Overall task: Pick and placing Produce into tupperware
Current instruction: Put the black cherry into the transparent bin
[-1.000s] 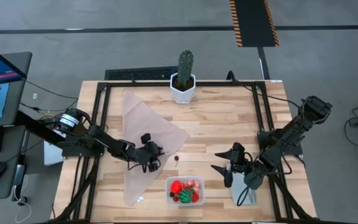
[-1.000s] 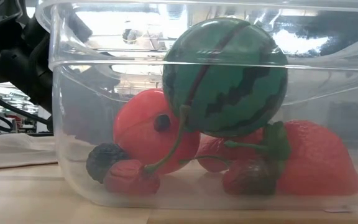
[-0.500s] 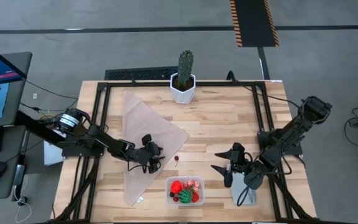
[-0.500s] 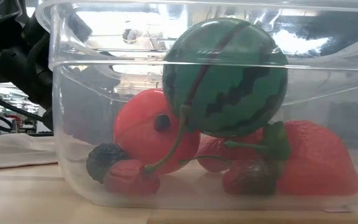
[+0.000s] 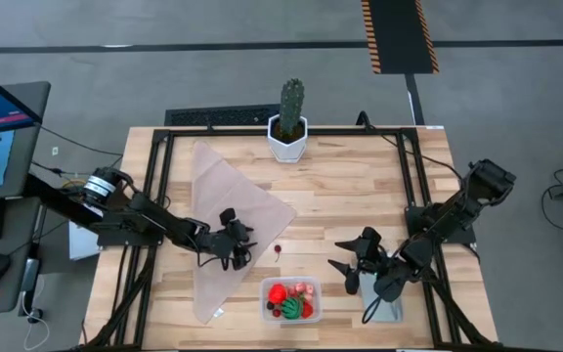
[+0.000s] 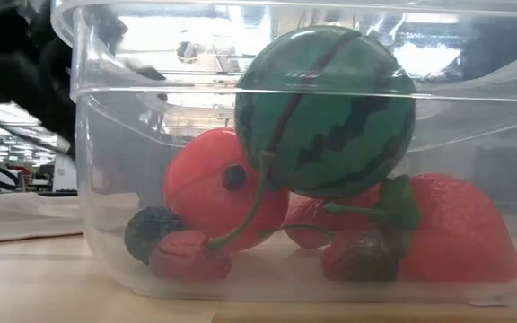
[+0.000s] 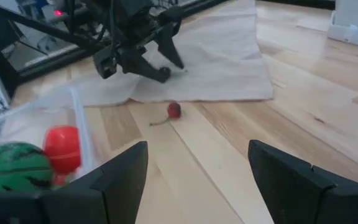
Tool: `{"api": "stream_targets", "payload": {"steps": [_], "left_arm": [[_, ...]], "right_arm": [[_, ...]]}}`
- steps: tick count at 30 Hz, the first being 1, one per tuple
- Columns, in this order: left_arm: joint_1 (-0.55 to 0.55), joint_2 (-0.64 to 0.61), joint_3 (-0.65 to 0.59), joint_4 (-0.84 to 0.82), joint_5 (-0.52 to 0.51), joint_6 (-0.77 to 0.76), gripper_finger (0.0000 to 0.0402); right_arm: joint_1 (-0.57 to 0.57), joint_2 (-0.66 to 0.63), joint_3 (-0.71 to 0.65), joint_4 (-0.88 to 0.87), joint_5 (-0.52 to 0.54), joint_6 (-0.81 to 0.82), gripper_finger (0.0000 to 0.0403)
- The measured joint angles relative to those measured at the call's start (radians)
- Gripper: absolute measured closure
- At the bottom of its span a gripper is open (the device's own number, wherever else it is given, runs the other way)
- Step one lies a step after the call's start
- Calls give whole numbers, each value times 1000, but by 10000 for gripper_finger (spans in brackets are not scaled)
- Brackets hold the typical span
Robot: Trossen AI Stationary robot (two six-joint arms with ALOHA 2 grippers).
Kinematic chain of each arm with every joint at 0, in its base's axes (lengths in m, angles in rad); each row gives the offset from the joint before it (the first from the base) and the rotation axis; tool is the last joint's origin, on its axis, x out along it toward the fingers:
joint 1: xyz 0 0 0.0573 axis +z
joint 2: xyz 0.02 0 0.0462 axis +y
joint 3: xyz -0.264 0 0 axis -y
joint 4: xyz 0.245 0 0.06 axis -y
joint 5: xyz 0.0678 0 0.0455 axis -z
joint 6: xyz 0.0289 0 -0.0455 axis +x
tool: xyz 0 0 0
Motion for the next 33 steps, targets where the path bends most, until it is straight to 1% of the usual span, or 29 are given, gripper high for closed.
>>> {"api": "stream_targets", "payload": {"steps": [3,6,10,12,16,20,27,33], "left_arm": [[-12,-60,2,-51,-49,10,196],[-24,-109,1,-113,-62,-2,196],[-30,-113,-6,-227,-63,-105,196],[-36,-98,-16,-227,-66,-158,196],[-58,-81,-27,-219,-86,-196,196],[-69,-80,-27,-207,-88,-196,196],[-73,-80,-26,-262,-77,-243,196],[-73,-80,-26,-265,-74,-248,196]], "right_arm": [[3,-14,0,25,0,-36,101],[3,-17,0,43,-6,-59,101],[3,-17,0,42,-8,-62,101],[4,-17,0,42,-9,-62,101],[5,-17,0,41,-9,-65,101],[1,-17,0,41,-9,-66,101],[1,-17,0,40,-9,-66,101],[1,-17,0,41,-9,-66,101]]}}
